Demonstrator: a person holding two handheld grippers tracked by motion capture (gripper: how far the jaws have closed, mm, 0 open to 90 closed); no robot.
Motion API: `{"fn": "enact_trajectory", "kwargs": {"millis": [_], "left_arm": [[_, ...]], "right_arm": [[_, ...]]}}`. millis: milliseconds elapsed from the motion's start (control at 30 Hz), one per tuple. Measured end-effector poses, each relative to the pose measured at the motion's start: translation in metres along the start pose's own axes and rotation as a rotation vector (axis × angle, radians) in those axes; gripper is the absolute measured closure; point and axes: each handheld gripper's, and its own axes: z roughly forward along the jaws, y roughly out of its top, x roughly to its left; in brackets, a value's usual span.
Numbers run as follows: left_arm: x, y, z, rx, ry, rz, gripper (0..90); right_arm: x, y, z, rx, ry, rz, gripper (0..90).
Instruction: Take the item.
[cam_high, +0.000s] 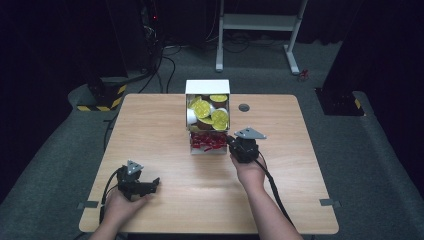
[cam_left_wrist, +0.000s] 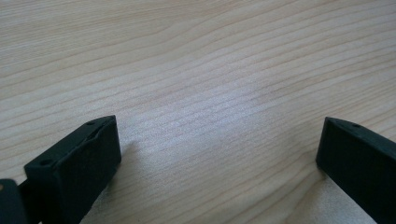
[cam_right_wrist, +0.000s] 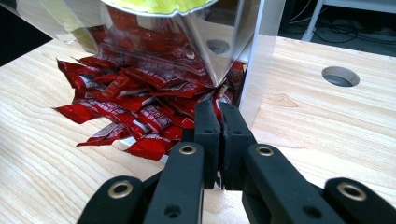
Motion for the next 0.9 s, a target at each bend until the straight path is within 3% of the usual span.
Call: {"fn": "enact_trajectory", "kwargs": {"millis": [900], "left_arm": [[0.0,0.0,0.0,0.0,0.0,0.0,0.2]], "right_arm": [[0.003,-0.006,-0.023,-0.036,0.012,0.006,88.5]]}}
